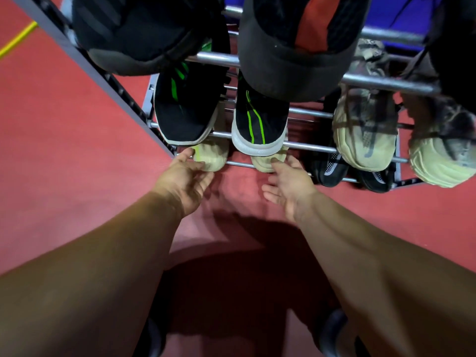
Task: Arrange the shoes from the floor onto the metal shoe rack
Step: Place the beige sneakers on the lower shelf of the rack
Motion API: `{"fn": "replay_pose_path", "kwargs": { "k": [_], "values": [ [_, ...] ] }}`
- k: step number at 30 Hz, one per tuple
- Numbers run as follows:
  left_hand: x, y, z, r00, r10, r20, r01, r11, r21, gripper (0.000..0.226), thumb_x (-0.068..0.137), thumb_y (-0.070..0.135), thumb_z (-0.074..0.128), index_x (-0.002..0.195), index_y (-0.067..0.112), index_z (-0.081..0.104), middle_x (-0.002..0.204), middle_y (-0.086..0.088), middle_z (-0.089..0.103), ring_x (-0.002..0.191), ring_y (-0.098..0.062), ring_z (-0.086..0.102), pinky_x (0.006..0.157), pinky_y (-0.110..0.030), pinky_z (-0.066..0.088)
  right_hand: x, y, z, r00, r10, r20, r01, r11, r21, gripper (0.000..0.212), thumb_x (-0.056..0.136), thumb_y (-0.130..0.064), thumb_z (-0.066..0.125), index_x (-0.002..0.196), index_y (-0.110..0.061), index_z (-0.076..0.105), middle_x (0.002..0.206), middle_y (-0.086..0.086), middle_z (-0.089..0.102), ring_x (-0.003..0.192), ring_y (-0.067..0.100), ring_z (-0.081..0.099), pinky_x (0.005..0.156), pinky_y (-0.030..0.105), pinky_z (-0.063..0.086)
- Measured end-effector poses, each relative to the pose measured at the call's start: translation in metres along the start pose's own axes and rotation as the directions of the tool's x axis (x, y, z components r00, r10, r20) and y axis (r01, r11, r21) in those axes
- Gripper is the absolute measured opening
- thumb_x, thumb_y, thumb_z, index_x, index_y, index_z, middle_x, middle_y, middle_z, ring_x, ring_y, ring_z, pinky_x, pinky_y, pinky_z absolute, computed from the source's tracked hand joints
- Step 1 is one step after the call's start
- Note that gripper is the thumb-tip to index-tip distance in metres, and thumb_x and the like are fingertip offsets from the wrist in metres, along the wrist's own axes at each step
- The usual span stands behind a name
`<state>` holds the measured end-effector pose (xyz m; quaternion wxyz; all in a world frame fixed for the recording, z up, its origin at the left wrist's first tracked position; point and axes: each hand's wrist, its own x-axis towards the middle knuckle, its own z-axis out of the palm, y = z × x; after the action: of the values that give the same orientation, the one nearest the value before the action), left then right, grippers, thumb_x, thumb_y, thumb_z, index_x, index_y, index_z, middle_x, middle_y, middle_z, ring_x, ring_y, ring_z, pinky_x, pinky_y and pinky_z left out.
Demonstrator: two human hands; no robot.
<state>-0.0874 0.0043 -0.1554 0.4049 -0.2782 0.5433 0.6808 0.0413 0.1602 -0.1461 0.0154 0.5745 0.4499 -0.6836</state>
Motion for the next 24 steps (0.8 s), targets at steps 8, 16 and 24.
{"fn": "replay_pose_path", "kwargs": {
  "k": [8,16,24],
  "values": [
    [0.002,0.000,0.011,0.997,0.052,-0.051,-0.052,0.999,-0.012,0.043,0.092,-0.014,0.049,0.117,0.019,0.061,0.127,-0.013,0.067,0.094,-0.019,0.064,0.088,-0.027,0.057,0.015,-0.002,0.020,0.997,0.021,-0.074,-0.013,0.995,0.096,0.008,0.105,-0.023,0.056,0.100,-0.030,0.054,0.104,0.006,0.073,0.091,0.027,0.076,0.080,0.037,0.064],
    [-0.003,-0.001,0.013,0.995,0.073,-0.066,-0.072,0.997,0.014,0.058,0.095,-0.010,0.050,0.148,0.015,0.046,0.130,-0.008,0.063,0.106,-0.018,0.065,0.103,-0.030,0.052,0.012,0.007,0.035,0.995,-0.029,-0.094,0.037,0.996,0.082,0.022,0.107,-0.015,0.048,0.121,-0.032,0.052,0.108,0.002,0.073,0.074,0.017,0.069,0.076,0.032,0.060],
    [-0.050,0.008,0.018,0.978,0.045,-0.202,-0.003,0.979,0.202,0.013,0.094,0.000,0.055,0.091,0.010,0.062,0.080,-0.005,0.062,0.076,-0.020,0.064,0.092,-0.038,0.059,-0.021,-0.012,0.024,1.000,0.000,-0.020,-0.003,0.986,-0.167,0.031,0.102,-0.022,0.051,0.124,-0.044,0.049,0.097,-0.007,0.065,0.091,0.024,0.072,0.078,0.035,0.059]
  ]
}}
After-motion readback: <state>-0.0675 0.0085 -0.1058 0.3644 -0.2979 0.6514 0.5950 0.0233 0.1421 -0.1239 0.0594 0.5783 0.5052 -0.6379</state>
